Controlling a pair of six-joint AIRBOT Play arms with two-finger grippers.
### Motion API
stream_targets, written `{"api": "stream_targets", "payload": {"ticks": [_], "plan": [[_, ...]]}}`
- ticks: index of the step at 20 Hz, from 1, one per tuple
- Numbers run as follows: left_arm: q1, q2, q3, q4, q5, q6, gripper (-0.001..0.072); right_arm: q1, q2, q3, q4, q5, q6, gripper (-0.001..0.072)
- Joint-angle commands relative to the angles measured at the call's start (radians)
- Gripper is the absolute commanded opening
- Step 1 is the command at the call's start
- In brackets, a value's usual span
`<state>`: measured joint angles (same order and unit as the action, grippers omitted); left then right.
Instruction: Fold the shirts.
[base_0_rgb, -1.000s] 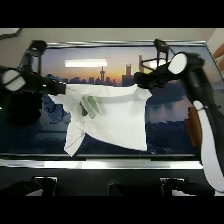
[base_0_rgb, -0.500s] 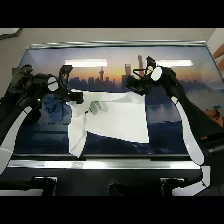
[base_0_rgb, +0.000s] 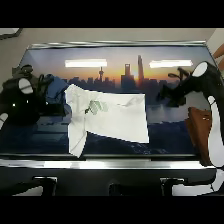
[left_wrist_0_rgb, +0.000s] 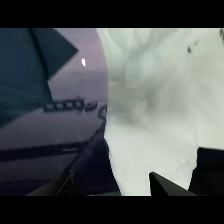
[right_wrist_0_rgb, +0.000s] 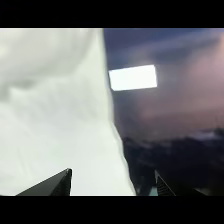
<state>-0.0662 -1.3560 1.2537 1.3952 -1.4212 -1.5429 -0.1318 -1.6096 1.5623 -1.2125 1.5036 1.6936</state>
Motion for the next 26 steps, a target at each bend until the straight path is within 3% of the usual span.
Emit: {"api": "stream_targets", "payload": {"ticks": [1, 3, 10, 11, 14, 15, 17, 18, 19, 20, 22, 26], "plan": [[0.026, 0.116, -0.36, -0.167, 0.14, 0.066, 0.0547, -0.05, 0.043, -0.246, 0.008, 0.118, -0.079, 0.062], [0.026, 0.109, -0.48, -0.261, 0.235, 0.101, 0.0547, -0.036, 0.048, -0.361, 0.076, 0.072, -0.128, 0.0697], [0.026, 0.013, -0.52, -0.296, 0.323, 0.123, 0.0545, 0.012, 0.046, -0.488, 0.095, -0.089, -0.141, 0.0705], [0.026, 0.003, -0.52, -0.296, 0.323, 0.123, 0.0517, 0.027, 0.046, -0.501, 0.102, -0.113, -0.142, 0.0705], [0.026, 0.0, -0.517, -0.298, 0.32, 0.123, 0.0084, 0.095, 0.046, -0.532, 0.106, -0.197, -0.129, 0.0699], [0.026, 0.0, -0.512, -0.303, 0.317, 0.126, 0.0031, 0.119, 0.045, -0.54, 0.108, -0.228, -0.109, 0.0693], [0.026, 0.003, -0.495, -0.317, 0.312, 0.134, 0.0031, 0.158, 0.027, -0.544, 0.133, -0.256, -0.081, 0.0636], [0.026, 0.009, -0.482, -0.321, 0.312, 0.134, 0.0031, 0.177, 0.013, -0.544, 0.166, -0.264, -0.081, 0.0497], [0.026, 0.017, -0.468, -0.323, 0.312, 0.134, 0.0031, 0.189, 0.005, -0.544, 0.194, -0.28, -0.082, 0.0294], [0.026, 0.03, -0.45, -0.323, 0.311, 0.134, 0.0031, 0.193, 0.006, -0.541, 0.212, -0.306, -0.081, 0.0045], [0.026, 0.074, -0.395, -0.322, 0.297, 0.143, 0.003, 0.188, 0.035, -0.497, 0.203, -0.306, -0.093, 0.0041], [0.026, 0.27, -0.148, -0.311, 0.332, 0.18, 0.003, 0.188, 0.239, -0.234, 0.03, -0.355, -0.146, 0.004]]}}
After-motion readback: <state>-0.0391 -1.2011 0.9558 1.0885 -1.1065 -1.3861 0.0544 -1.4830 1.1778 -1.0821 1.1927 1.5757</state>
